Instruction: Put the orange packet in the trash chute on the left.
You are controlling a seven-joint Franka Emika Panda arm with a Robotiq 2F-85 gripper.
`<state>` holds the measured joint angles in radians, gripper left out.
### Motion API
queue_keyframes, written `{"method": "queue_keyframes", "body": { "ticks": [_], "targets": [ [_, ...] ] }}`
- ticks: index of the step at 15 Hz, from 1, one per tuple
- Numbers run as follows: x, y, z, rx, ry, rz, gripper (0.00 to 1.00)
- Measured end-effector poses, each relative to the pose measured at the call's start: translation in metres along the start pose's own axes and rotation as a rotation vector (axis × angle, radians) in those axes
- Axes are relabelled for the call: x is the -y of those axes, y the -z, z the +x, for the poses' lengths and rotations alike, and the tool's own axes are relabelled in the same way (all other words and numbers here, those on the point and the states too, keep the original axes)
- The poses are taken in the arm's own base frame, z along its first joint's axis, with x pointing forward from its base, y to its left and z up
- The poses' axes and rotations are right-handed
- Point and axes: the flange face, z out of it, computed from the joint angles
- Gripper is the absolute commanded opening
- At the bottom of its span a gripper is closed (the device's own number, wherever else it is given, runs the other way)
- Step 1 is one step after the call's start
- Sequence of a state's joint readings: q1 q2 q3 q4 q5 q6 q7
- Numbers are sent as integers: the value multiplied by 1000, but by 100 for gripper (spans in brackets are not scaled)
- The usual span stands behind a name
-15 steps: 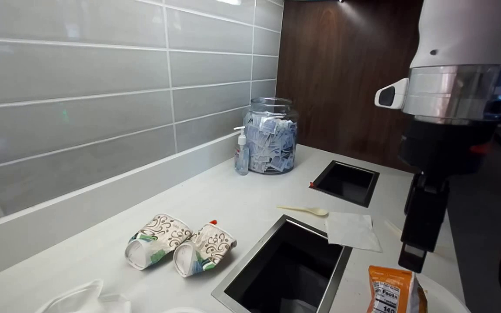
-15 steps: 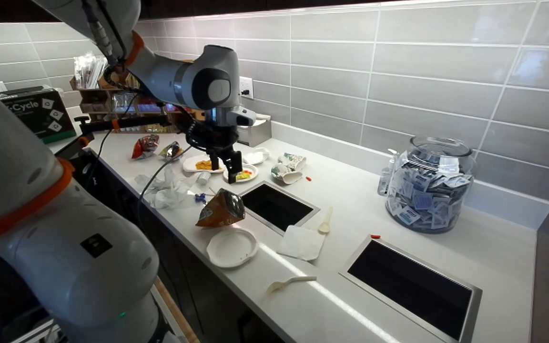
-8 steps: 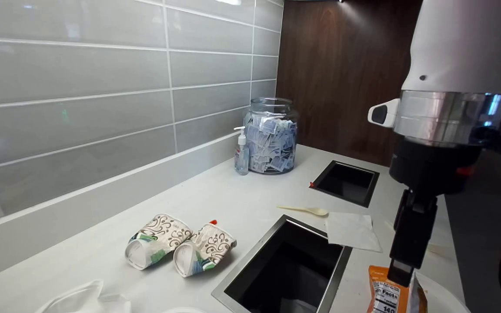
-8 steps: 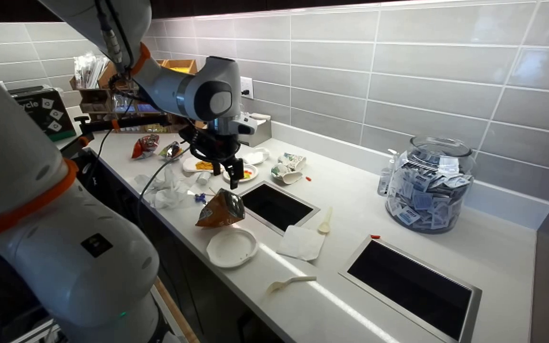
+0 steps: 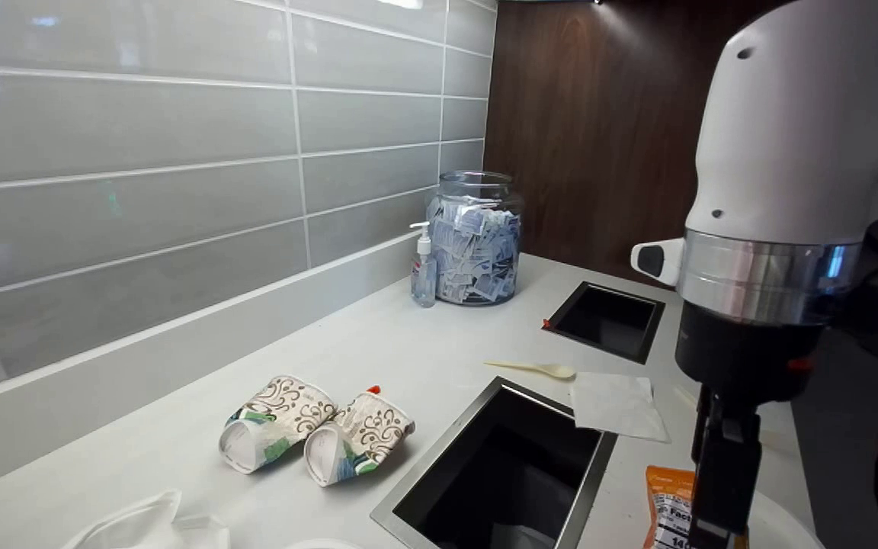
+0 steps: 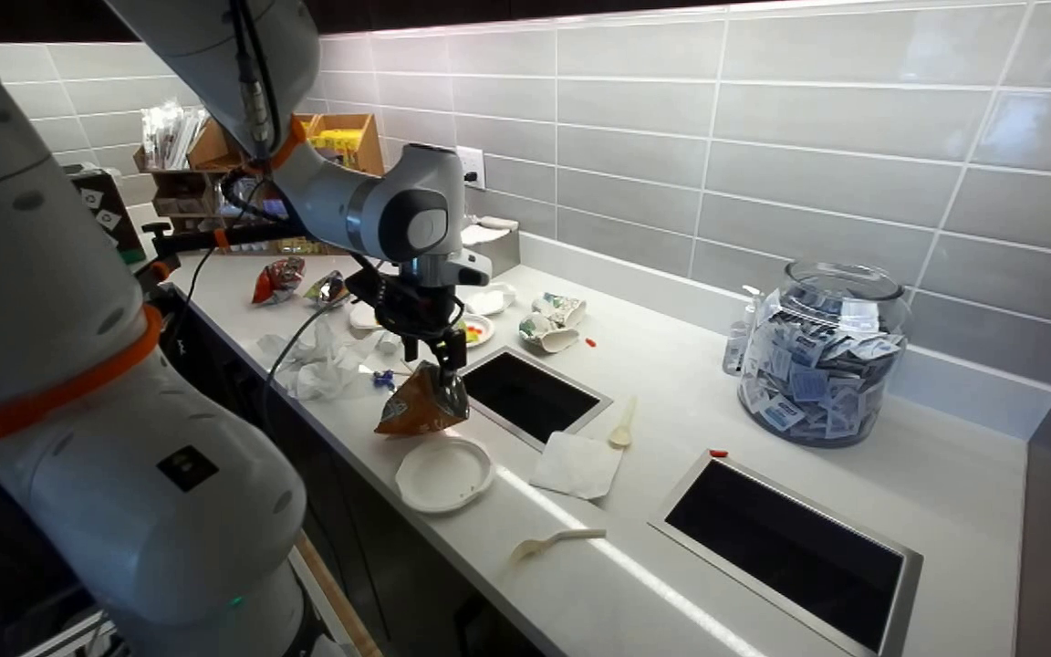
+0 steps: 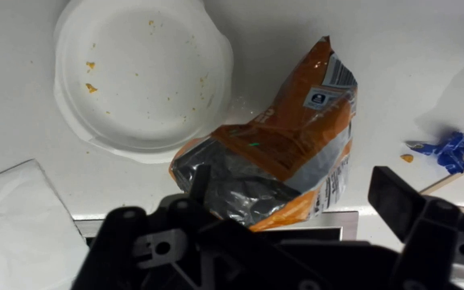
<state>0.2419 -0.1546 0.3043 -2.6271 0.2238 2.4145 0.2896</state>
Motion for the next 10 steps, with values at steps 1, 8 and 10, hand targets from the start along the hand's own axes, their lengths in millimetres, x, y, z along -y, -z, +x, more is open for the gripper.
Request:
{"method": "queue_keyframes", "body": {
  "ticks": [1,8,10],
  "targets": [
    [1,-4,0,9,7,-2,97],
    [3,-20,-3,51,39,-5,41],
    [3,-22,-2,56,42,-2,25]
  ]
}}
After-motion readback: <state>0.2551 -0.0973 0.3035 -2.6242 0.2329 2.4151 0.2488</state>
